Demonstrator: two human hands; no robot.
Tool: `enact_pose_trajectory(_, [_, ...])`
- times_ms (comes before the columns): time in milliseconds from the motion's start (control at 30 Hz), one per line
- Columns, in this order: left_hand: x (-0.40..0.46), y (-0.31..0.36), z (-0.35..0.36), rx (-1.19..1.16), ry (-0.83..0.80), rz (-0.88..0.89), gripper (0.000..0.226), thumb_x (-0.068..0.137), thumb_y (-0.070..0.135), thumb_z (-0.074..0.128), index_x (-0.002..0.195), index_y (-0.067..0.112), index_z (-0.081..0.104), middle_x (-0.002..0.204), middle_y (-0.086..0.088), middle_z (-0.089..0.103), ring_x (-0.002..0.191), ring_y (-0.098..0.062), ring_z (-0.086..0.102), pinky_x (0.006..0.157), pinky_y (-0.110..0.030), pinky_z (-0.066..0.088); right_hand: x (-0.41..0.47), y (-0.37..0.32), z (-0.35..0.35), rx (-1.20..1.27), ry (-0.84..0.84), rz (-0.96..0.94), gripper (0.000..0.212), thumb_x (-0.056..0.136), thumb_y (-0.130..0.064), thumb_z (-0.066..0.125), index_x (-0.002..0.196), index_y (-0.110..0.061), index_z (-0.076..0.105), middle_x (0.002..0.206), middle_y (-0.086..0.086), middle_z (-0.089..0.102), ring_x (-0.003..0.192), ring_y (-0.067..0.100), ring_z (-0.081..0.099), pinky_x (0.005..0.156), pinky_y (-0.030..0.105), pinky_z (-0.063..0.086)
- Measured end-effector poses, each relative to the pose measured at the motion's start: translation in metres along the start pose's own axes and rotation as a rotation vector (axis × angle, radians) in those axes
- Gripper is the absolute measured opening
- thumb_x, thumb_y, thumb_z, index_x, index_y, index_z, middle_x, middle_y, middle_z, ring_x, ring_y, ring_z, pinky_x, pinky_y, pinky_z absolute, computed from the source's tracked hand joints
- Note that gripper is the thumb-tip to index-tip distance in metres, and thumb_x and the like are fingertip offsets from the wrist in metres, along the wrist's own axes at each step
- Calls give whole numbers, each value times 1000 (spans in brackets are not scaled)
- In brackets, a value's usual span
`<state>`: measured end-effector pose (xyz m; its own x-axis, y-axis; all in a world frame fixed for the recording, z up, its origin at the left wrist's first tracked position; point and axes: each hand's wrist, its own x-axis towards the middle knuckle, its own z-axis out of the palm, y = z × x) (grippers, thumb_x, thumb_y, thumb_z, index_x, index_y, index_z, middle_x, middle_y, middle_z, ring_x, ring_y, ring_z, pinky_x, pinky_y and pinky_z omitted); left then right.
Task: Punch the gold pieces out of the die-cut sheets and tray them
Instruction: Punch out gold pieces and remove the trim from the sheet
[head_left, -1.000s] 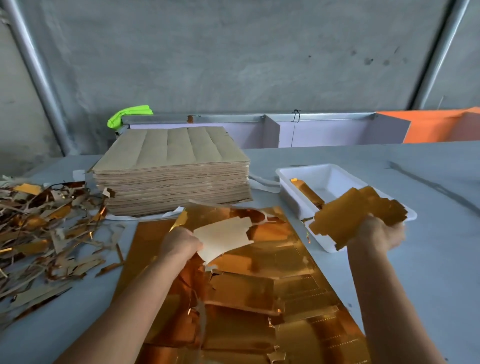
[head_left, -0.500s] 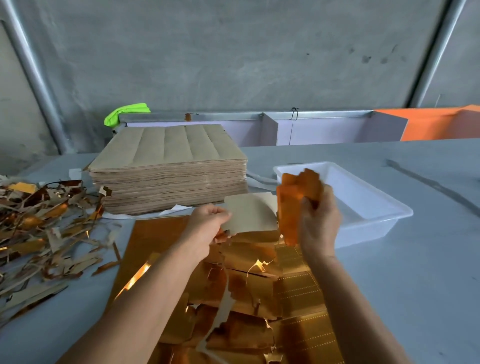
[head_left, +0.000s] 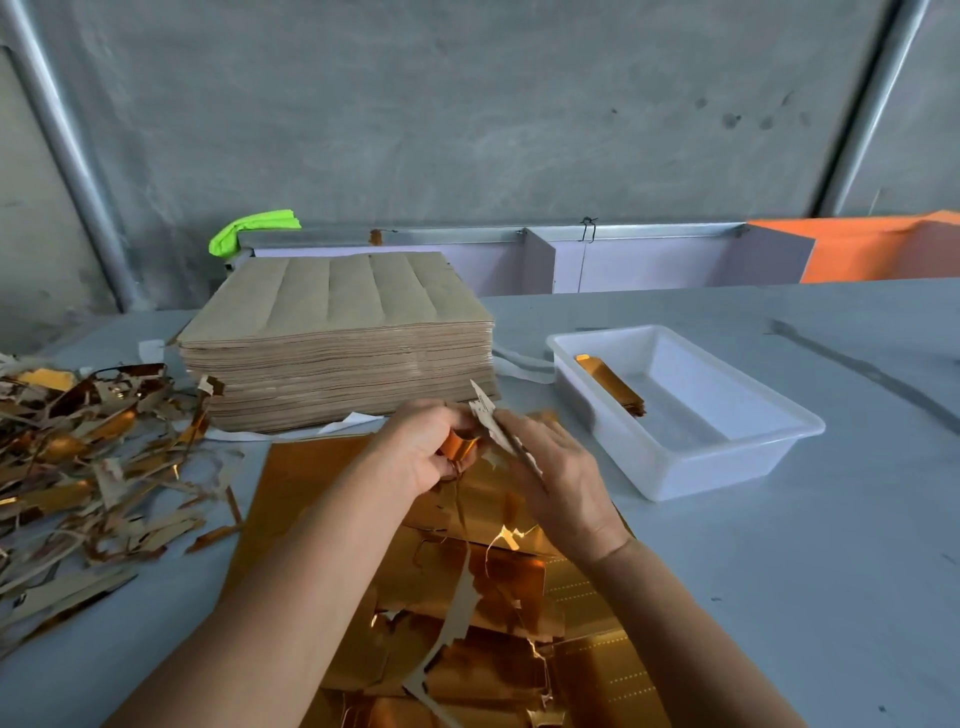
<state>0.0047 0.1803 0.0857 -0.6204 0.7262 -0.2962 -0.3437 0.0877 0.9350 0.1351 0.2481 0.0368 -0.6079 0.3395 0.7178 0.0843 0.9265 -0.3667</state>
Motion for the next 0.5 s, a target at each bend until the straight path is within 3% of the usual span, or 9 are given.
enact_pose_trajectory(100, [-3, 0, 2, 57, -133, -3, 11, 80, -5, 65, 81, 6, 68, 73, -9, 67, 64, -18, 62, 44, -22, 47, -2, 1, 3, -160, 60, -39, 32, 89, -14, 62, 117, 2, 62, 102, 14, 70, 85, 30, 64, 70, 37, 56])
enact_pose_trajectory(200, [-8, 0, -1, 290, -302, 54, 20, 71, -6, 73, 85, 6, 67, 69, -4, 69, 62, -13, 66, 48, -19, 47, 0, 6, 1, -87, 130, 53, 22, 87, -12, 60, 102, 2, 67, 84, 13, 69, 73, 30, 64, 61, 40, 55])
enact_pose_trajectory(267, [-8, 0, -5, 535, -276, 105, 22, 74, -5, 73, 90, 7, 65, 71, -1, 70, 61, -10, 65, 50, -19, 46, 1, 13, -1, -16, 160, 153, 14, 89, -6, 59, 98, -2, 68, 81, 10, 69, 70, 27, 63, 62, 37, 55])
enact_pose_trajectory(367, [-5, 4, -10, 629, -225, 142, 16, 82, -3, 67, 90, 11, 63, 69, -2, 72, 58, -7, 59, 52, -19, 45, 1, 23, -6, 43, 198, 336, 13, 89, -2, 62, 97, -7, 69, 79, -3, 64, 63, 9, 57, 63, 6, 45])
enact_pose_trajectory(400, [-3, 5, -12, 630, -196, 160, 16, 84, -3, 66, 88, 13, 63, 68, -2, 72, 56, -7, 58, 51, -19, 45, 2, 28, -9, 113, 211, 421, 12, 88, -3, 64, 96, -11, 68, 78, -4, 63, 63, 6, 56, 60, 2, 42])
enact_pose_trajectory(500, [0, 7, -18, 611, -54, 218, 14, 86, -1, 63, 88, 13, 64, 70, -3, 71, 56, -8, 56, 48, -17, 43, 2, 43, -20, 347, 215, 618, 12, 87, -5, 65, 87, -17, 66, 74, -4, 65, 67, 8, 60, 58, 11, 44])
